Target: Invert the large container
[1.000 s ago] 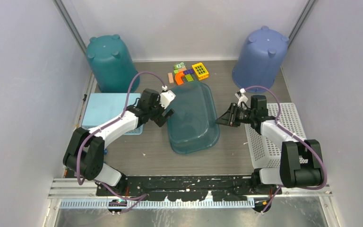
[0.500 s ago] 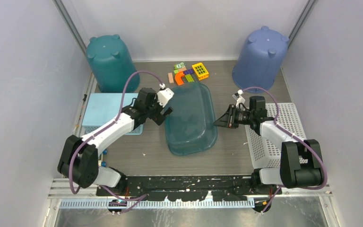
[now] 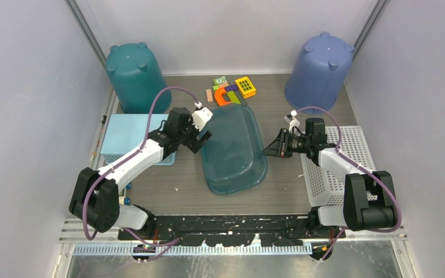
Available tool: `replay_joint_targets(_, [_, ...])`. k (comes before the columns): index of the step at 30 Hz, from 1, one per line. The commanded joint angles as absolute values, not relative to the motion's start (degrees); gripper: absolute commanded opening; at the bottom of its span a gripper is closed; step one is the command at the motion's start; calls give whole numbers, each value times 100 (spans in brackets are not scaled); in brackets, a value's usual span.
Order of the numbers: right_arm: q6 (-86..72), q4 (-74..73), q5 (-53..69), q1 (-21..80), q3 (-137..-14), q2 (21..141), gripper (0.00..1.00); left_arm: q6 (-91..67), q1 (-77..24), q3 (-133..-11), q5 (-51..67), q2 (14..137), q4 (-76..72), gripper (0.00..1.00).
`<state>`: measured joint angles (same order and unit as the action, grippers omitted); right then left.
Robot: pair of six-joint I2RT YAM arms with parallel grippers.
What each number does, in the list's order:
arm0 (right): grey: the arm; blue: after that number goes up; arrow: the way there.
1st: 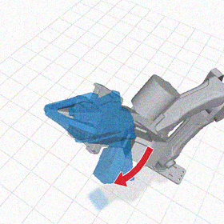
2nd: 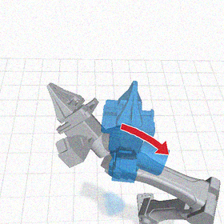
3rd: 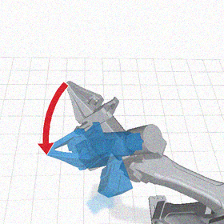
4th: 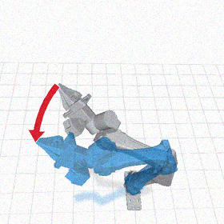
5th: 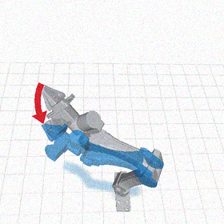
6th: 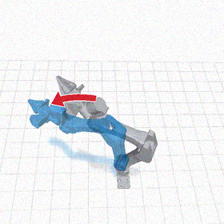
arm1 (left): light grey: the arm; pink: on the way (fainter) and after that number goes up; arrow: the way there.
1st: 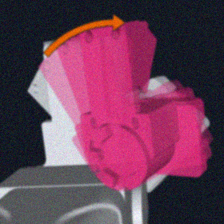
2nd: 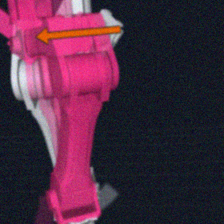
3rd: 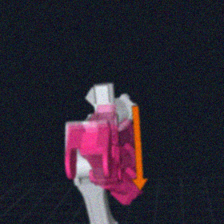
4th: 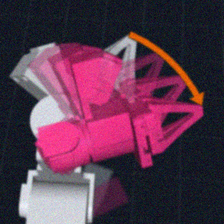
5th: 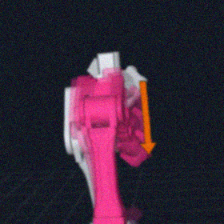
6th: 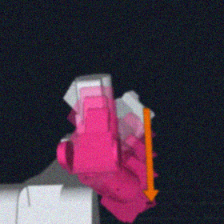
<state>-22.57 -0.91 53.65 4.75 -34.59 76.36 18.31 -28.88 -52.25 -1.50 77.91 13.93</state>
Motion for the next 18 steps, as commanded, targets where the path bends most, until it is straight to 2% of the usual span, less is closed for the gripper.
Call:
replay_joint_targets(1, [-2153, 48, 5502, 502, -3498, 7413, 24, 1729, -2918, -5325, -78, 7932, 1233, 100])
replay_joint_targets(13, [-2126, 79, 5528, 504, -3454, 7422, 25, 1530, -2909, -5556, -27, 7901, 1306, 100])
replay_joint_targets(18, [-2122, 81, 5528, 501, -3445, 7410, 25, 1402, -2900, -5565, 387, 7818, 1324, 100])
